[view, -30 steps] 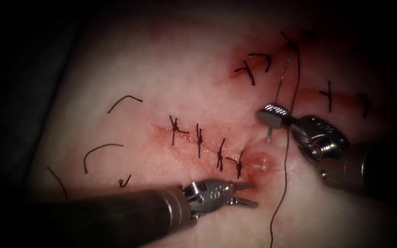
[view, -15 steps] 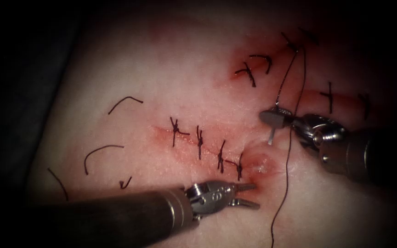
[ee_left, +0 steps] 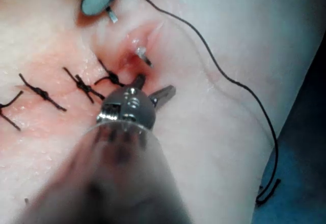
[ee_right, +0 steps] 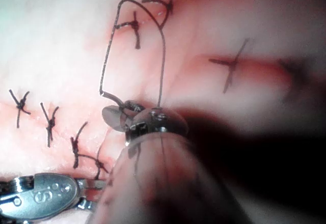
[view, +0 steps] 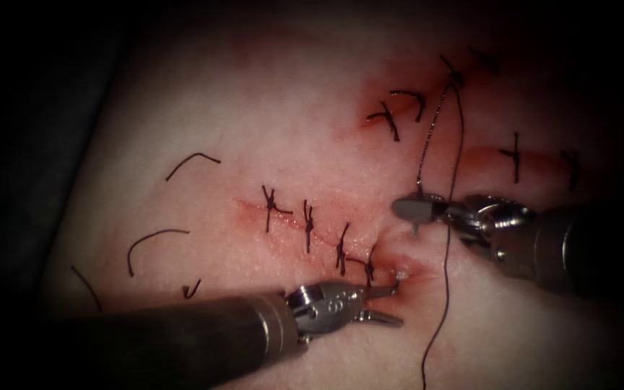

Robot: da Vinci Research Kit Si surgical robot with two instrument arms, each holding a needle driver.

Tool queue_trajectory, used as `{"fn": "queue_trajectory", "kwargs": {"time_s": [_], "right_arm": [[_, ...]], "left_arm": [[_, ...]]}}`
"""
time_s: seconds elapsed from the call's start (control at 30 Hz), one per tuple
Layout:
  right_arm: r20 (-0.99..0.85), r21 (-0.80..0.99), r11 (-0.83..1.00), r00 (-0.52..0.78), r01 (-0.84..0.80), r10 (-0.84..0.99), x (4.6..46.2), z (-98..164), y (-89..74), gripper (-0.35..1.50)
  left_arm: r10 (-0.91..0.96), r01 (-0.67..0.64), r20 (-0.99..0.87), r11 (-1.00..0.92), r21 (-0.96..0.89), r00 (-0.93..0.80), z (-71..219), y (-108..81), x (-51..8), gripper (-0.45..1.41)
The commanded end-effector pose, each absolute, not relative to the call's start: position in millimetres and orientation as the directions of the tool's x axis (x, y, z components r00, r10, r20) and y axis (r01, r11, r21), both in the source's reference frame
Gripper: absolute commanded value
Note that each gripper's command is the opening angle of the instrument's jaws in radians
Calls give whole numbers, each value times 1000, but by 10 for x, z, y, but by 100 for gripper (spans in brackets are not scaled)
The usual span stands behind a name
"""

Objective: Wound Closure
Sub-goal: Throw the needle though the top of the incision with the right tool.

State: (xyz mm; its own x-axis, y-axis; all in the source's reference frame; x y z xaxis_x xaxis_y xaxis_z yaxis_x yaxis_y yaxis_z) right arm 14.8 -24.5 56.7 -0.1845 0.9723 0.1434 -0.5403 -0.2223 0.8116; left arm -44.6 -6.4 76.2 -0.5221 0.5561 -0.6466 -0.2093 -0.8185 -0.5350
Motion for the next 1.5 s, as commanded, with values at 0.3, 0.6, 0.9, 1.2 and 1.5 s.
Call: {"fn": "queue_trajectory", "kwargs": {"time_s": [0.3,0.6,0.9,1.2,1.5], "right_arm": [[181,832,-219,-123,-509,976,171,581,-292,-35],[1,938,-74,-209,-339,978,164,588,-278,111],[-430,766,242,-196,-596,881,131,580,-233,136],[-704,435,512,75,-741,706,142,560,-236,138],[-790,181,631,270,-754,550,158,562,-232,111]], "left_arm": [[486,-146,-680,-857,-495,-549,764,-64,-437,14],[420,-87,-702,-885,-458,-576,759,-66,-424,14],[415,-83,-702,-887,-455,-579,754,-69,-426,12],[412,-80,-700,-886,-456,-584,754,-71,-424,12],[405,-73,-692,-887,-456,-598,754,-77,-425,14]]}}
